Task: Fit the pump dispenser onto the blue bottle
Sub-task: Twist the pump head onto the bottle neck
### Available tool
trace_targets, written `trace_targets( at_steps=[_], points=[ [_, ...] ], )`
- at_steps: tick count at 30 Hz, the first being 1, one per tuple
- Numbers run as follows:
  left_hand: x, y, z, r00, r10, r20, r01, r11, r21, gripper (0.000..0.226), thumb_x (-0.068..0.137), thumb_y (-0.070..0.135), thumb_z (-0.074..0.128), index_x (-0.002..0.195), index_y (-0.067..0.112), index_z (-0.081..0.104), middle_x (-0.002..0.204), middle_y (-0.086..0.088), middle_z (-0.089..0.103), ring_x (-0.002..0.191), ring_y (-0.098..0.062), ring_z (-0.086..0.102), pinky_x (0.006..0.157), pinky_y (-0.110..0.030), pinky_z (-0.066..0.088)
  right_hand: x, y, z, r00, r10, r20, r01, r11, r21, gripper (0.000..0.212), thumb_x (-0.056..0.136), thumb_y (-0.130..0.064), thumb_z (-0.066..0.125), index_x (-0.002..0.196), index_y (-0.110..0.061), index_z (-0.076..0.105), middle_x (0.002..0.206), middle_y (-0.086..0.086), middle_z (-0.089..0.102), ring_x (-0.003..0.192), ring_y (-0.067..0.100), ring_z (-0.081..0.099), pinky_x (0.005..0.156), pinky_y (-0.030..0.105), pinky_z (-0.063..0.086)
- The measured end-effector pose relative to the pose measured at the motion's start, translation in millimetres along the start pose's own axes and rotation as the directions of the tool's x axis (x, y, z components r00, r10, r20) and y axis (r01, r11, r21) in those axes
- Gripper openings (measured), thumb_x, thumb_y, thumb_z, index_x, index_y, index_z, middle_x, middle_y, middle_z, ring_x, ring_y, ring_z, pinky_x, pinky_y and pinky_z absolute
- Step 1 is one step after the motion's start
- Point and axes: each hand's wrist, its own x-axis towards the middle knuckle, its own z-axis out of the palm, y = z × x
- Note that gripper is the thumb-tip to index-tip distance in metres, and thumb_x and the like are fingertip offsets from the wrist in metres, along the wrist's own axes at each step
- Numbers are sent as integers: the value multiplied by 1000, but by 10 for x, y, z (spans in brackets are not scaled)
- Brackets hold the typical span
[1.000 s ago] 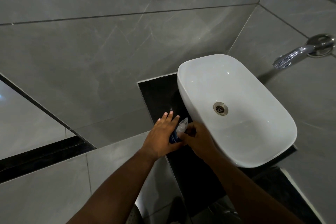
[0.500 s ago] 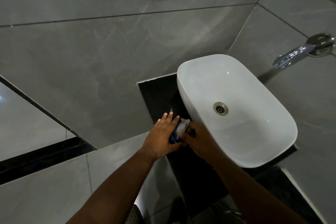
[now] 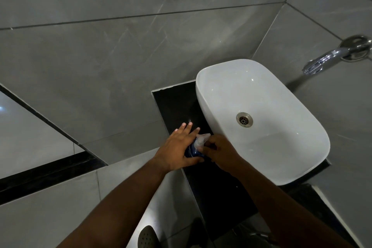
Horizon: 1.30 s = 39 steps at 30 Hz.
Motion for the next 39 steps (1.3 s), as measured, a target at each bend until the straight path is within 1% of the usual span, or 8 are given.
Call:
trace_targets(
  at_steps=[3, 7, 13, 18, 20, 27, 31, 39],
  points=[
    [5, -13, 14, 1000, 2, 5, -2, 1000, 2, 97, 77, 78, 53, 153, 35, 11, 163, -2, 5, 148, -15, -7, 118, -40, 3, -8, 6, 39, 998, 37, -41, -36, 999, 21, 13, 86, -21, 70, 75, -15, 70, 76, 4, 69, 71, 16, 69, 63, 25, 55],
    [5, -21, 22, 1000, -2, 5, 2, 1000, 3, 96, 77, 80, 51, 152, 36, 10, 163, -1, 4, 148, -14, -8, 117, -38, 1, -26, -41, 71, 995, 49, -83, -44, 997, 60, 19, 85, -14, 71, 75, -29, 64, 68, -19, 66, 70, -6, 66, 60, 7, 50],
    [39, -28, -8, 999, 26, 31, -27, 999, 21, 95, 76, 82, 50, 152, 40, 9, 163, 0, 3, 147, -12, -10, 116, -36, 0, -51, -36, 58, 994, 63, -91, -62, 998, 14, 17, 87, -16, 69, 88, 1, 65, 80, -1, 64, 69, 3, 59, 60, 5, 48],
    [31, -46, -15, 999, 14, 50, -12, 999, -46, 95, 76, 79, 54, 151, 45, 6, 161, 5, -2, 147, -10, -13, 116, -37, 1, -38, -75, 71, 994, 110, 7, -110, 984, 137, 26, 89, -15, 66, 111, -1, 63, 110, 14, 68, 103, 22, 67, 92, 40, 57],
    [33, -54, -20, 998, 11, 55, -8, 999, -47, 95, 76, 79, 54, 151, 42, 9, 161, 7, -2, 146, -10, -13, 117, -38, 0, -29, -104, 61, 997, 83, 8, -83, 983, 164, 30, 88, -12, 67, 116, -1, 61, 113, 14, 68, 106, 22, 66, 95, 42, 55],
    [53, -53, -14, 998, 11, 54, -7, 997, -72, 94, 75, 77, 57, 151, 38, 18, 161, 8, 2, 146, -7, -15, 117, -37, 0, -15, -43, 134, 995, 54, -81, -44, 991, 129, 29, 87, -13, 68, 115, -5, 65, 108, 9, 72, 99, 17, 69, 85, 27, 57],
    [68, -52, -17, 998, 20, 62, -16, 997, -72, 92, 77, 73, 59, 151, 38, 18, 160, 7, 3, 145, -6, -15, 116, -35, 0, -31, 29, 306, 974, 121, -191, -81, 975, 207, 22, 87, -16, 69, 107, -7, 68, 100, 7, 73, 91, 15, 71, 83, 39, 61],
    [103, -22, -76, 996, 35, 83, -37, 999, 14, 93, 76, 74, 56, 152, 35, 18, 161, 3, 1, 145, -11, -15, 116, -35, -3, -98, -16, 336, 961, 154, -228, -103, 970, 220, 18, 85, -26, 71, 102, -20, 69, 92, -6, 72, 86, 5, 69, 79, 31, 61]
  ],
)
